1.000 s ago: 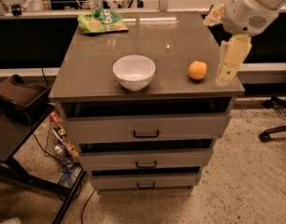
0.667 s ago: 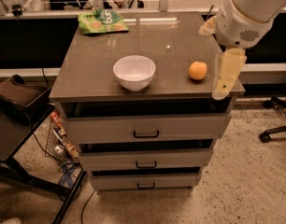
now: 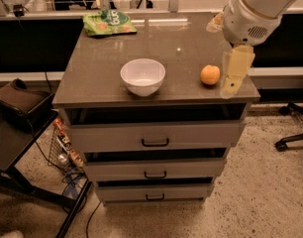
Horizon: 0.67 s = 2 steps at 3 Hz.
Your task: Move white bowl near green rice chip bag
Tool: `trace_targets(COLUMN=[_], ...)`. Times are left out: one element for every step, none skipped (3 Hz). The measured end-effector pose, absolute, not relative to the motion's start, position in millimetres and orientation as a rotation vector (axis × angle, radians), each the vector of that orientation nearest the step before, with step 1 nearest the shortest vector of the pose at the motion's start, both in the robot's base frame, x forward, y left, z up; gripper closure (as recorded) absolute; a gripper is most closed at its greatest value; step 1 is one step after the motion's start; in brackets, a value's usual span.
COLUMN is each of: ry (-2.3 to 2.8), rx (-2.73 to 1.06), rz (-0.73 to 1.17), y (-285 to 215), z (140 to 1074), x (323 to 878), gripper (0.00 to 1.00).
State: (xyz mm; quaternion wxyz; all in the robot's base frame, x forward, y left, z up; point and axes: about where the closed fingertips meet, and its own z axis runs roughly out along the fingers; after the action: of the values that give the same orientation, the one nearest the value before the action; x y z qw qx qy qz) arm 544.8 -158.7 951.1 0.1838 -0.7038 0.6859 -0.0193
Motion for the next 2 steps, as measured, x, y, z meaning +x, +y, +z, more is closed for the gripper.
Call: trace_targets(ry=[1.868, 1.814], rx=[-2.058, -2.121], rz=[-0.085, -0.075], y=[-119, -85], z=[940, 918], x=[562, 565], gripper=[0.00, 0.00])
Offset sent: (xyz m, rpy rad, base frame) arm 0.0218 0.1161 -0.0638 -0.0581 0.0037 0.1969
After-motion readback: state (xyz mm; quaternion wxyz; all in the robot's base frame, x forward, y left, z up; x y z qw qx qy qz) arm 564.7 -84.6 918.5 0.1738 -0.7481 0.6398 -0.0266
